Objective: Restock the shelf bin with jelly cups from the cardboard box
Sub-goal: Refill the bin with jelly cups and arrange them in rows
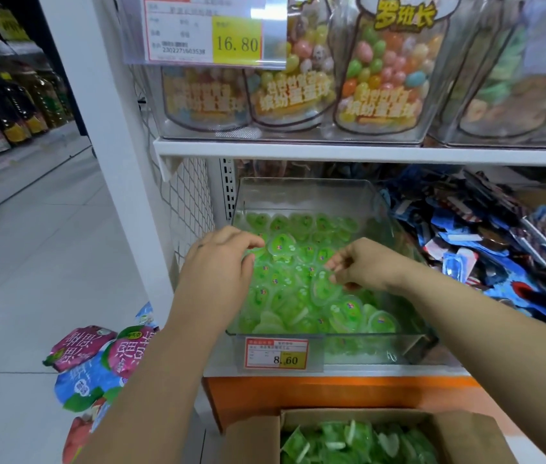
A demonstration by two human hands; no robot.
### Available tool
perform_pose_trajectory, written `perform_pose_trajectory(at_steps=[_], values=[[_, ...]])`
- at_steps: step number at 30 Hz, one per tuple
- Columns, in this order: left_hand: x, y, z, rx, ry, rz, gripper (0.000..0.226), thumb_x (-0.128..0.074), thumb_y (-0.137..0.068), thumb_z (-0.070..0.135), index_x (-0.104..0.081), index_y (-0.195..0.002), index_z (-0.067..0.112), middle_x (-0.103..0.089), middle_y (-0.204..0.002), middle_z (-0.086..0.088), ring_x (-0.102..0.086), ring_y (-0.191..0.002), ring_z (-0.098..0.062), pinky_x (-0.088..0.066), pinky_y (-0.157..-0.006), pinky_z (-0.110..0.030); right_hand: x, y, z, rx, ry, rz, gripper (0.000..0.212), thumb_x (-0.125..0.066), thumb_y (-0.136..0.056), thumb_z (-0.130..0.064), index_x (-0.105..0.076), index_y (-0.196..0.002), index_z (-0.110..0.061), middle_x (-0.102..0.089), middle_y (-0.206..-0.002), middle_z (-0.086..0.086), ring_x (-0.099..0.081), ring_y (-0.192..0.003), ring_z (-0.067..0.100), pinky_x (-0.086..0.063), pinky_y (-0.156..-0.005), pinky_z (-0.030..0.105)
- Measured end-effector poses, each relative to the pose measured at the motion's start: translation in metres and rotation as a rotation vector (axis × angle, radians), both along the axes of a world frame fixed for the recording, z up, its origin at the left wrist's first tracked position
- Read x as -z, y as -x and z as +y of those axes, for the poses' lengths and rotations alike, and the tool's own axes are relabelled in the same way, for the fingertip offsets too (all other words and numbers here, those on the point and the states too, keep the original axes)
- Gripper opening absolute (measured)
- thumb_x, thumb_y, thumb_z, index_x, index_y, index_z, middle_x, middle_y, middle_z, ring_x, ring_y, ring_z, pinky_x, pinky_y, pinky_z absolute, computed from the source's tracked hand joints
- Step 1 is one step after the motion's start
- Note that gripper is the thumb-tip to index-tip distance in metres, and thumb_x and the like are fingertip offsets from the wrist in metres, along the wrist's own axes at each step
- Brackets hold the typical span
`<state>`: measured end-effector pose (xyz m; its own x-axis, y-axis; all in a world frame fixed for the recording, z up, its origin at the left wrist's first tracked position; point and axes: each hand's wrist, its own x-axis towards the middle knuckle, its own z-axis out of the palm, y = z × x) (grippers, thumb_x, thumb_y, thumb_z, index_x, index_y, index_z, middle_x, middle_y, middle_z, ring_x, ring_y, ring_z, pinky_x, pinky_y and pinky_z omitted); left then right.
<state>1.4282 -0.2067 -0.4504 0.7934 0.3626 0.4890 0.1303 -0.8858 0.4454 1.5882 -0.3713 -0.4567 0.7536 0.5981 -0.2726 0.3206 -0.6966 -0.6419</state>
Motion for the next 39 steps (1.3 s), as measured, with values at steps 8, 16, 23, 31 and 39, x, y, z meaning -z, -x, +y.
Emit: perform_pose_trajectory(at_steps=[8, 16, 23, 31, 39], values=[[-0.001, -0.020, -0.053, 0.055, 0.188, 0.163, 0.036, -0.052, -0.094, 0.034, -0.051, -0.129, 0.027, -0.057, -0.103, 0.012, -0.057, -0.091, -0.010, -0.047, -0.077, -0.029, -0.017, 0.011, 0.001, 0.113, -0.511, 0.164, 0.014, -0.059, -0.088, 0.003, -0.068, -0.096, -0.004, -0.060, -0.059, -0.002, -0.050, -0.048, 0.005, -0.047, -0.054, 0.012], [0.009, -0.049, -0.044, 0.038, 0.704, 0.136, 0.027, -0.061, -0.091, 0.022, -0.052, -0.116, 0.022, -0.061, -0.079, 0.007, -0.065, -0.069, -0.011, -0.051, -0.067, -0.025, -0.009, 0.027, -0.003, 0.318, -0.719, 0.310, 0.015, -0.067, -0.082, -0.002, -0.058, -0.088, -0.013, -0.060, -0.072, 0.003, -0.056, -0.061, 0.014, -0.052, -0.060, 0.024], [0.014, -0.079, -0.042, 0.026, 0.784, 0.166, 0.034, -0.053, -0.096, 0.017, -0.049, -0.130, 0.014, -0.063, -0.088, 0.000, -0.064, -0.078, -0.013, -0.053, -0.077, -0.032, 0.004, 0.012, 0.005, 0.412, -0.687, 0.326, 0.022, -0.049, -0.092, 0.004, -0.054, -0.075, -0.009, -0.060, -0.065, 0.007, -0.052, -0.040, 0.004, -0.046, -0.043, 0.014], [0.028, -0.093, -0.021, -0.080, -0.111, 0.745, 0.085, -0.044, -0.083, -0.011, -0.007, -0.152, 0.022, 0.005, -0.159, -0.009, 0.000, -0.146, -0.031, -0.014, -0.117, -0.049, 0.027, -0.026, 0.040, 0.559, -0.555, 0.333, 0.028, -0.046, -0.095, 0.002, -0.047, -0.069, -0.008, -0.051, -0.059, 0.008, -0.046, -0.033, 0.005, -0.044, -0.039, 0.017], [0.032, -0.095, -0.017, -0.040, -0.188, 0.795, 0.083, -0.045, -0.086, -0.005, 0.000, -0.152, 0.016, 0.012, -0.159, -0.004, 0.005, -0.146, -0.025, -0.003, -0.117, -0.049, 0.038, -0.035, 0.052, 0.576, -0.490, 0.362, 0.032, -0.044, -0.094, 0.005, -0.047, -0.064, -0.006, -0.050, -0.057, 0.010, -0.047, -0.034, 0.011, -0.044, -0.042, 0.023]])
